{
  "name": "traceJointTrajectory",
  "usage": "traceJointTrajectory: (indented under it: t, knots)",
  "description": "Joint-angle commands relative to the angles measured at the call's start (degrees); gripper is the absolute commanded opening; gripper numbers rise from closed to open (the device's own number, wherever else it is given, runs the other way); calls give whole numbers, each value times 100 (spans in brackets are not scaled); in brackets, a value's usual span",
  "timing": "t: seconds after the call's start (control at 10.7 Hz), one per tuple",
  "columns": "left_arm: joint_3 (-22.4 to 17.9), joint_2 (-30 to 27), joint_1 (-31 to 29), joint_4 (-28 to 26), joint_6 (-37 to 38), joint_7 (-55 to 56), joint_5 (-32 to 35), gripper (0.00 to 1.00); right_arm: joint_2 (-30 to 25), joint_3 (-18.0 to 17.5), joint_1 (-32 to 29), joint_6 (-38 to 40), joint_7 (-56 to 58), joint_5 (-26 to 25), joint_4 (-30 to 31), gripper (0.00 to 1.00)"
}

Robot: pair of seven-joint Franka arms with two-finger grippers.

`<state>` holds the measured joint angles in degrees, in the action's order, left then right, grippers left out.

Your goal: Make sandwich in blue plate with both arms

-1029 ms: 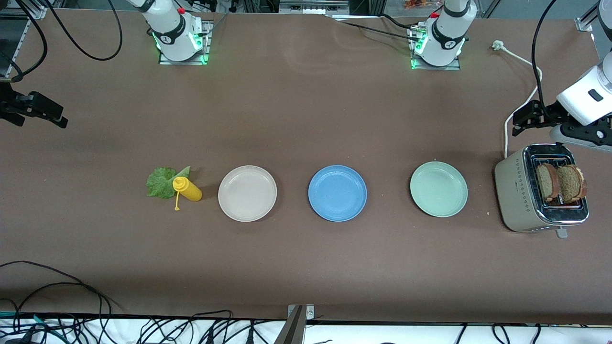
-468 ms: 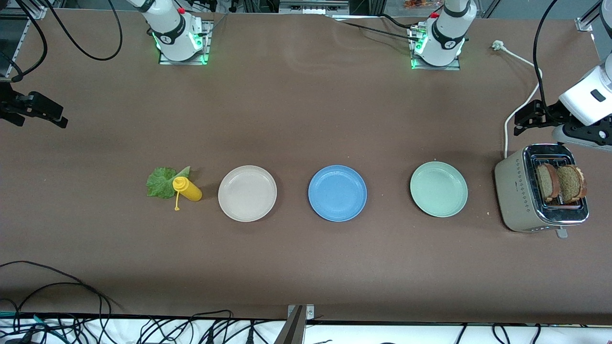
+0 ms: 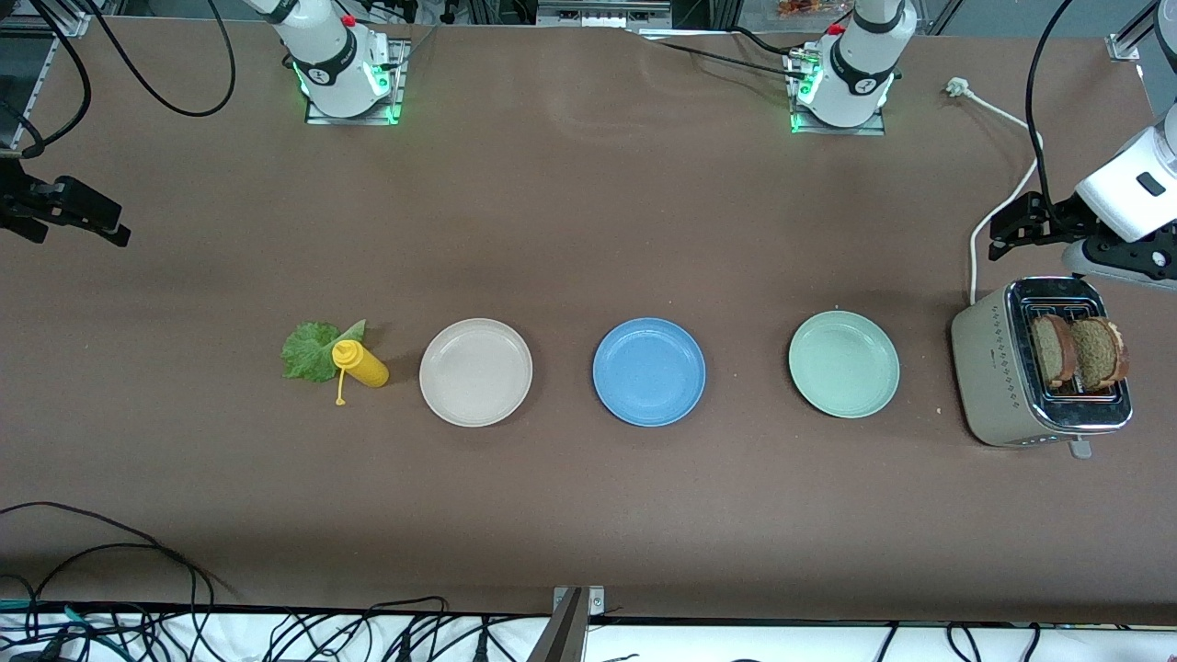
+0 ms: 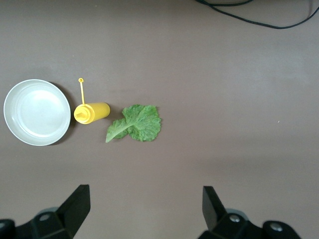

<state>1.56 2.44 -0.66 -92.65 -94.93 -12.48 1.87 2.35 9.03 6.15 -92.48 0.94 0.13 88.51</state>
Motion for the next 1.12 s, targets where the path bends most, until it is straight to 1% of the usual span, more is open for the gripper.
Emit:
traceJointTrajectory:
  t: [0.0, 0.84, 1.03]
  knots:
    - [11, -69, -39, -34, 71, -52, -11, 100, -15, 2, 9, 117, 3, -22, -80, 100]
    - [11, -51, -145, -52, 150, -52, -11, 100, -42, 11, 1, 134, 3, -39, -80, 100]
    - [11, -16, -145, -43, 316, -52, -11, 100, -42, 37, -8, 125, 20, -40, -80, 100]
